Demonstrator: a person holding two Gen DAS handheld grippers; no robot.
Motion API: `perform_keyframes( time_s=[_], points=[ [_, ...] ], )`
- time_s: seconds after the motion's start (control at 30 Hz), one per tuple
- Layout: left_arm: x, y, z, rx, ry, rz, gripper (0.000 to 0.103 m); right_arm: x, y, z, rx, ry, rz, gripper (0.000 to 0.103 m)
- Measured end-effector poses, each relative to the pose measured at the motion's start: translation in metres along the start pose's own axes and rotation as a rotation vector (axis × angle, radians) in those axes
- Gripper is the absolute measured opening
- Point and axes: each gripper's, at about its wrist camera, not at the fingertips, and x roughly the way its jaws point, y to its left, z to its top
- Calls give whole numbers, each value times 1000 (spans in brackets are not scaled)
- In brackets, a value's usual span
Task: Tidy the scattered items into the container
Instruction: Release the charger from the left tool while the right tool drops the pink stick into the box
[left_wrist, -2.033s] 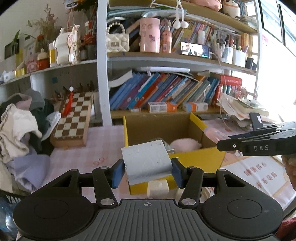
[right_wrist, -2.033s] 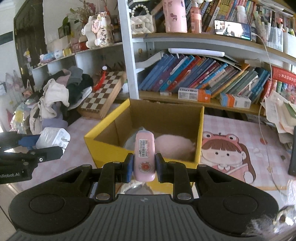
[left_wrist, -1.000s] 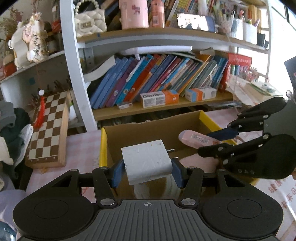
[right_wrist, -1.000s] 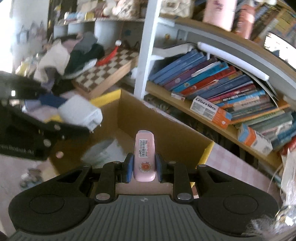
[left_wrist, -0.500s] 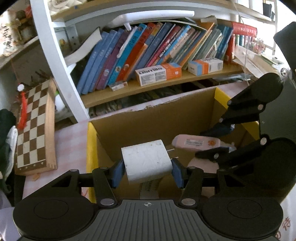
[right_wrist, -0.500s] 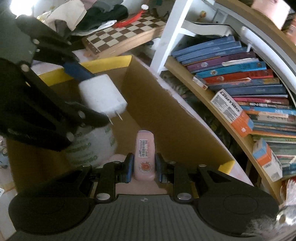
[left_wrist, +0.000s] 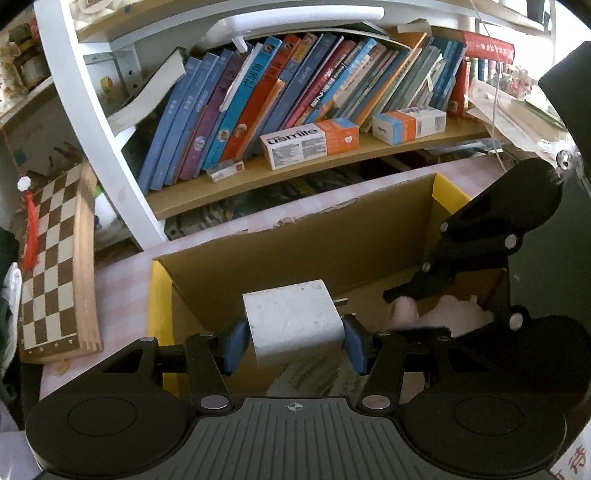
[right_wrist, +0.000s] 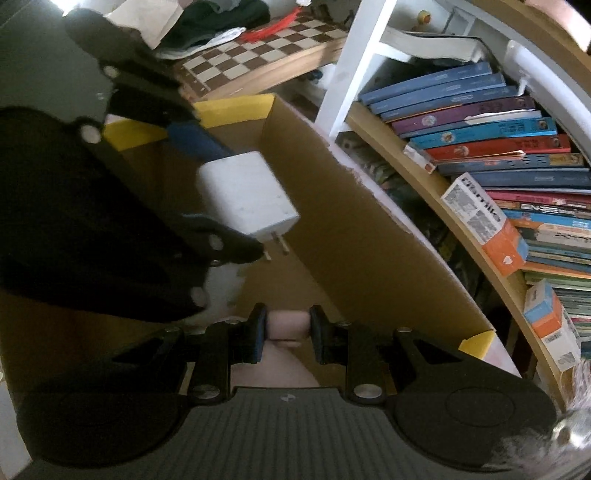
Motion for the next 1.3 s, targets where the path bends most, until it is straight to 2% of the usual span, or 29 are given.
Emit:
perform_keyframes(
  time_s=[0.2,0.4,0.5,0.57,0.77,0.83,0.93,1.13,1.3],
  points=[
    [8,-11,0,36,26,2,49,5,3,0,-19,36,33,24],
    [8,-5,1,4,38,-10,54,6,6,1,-40,48,46,27],
    [3,-3,1,-5,17,8,59,5,7,1,-39,40,46,36],
    [-2,-2,2,-15,-2,18,64,2,7,1,-44,26,53,52],
    [-25,-3,0,-36,-79,19,72,-8,5,-2,-5,-15,103,55],
    [-31,-3,-1,-36,-92,23,74,-12,7,-2,22,-23,108,60],
    [-40,-2,-5,-47,-115,29,74,-23,10,-1,45,-46,92,67],
    [-70,2,-17,-63,-176,27,75,-49,13,-4,134,-97,-7,67],
    [-107,9,-29,-92,-254,13,78,-88,25,-7,212,-176,-75,67]
  ],
)
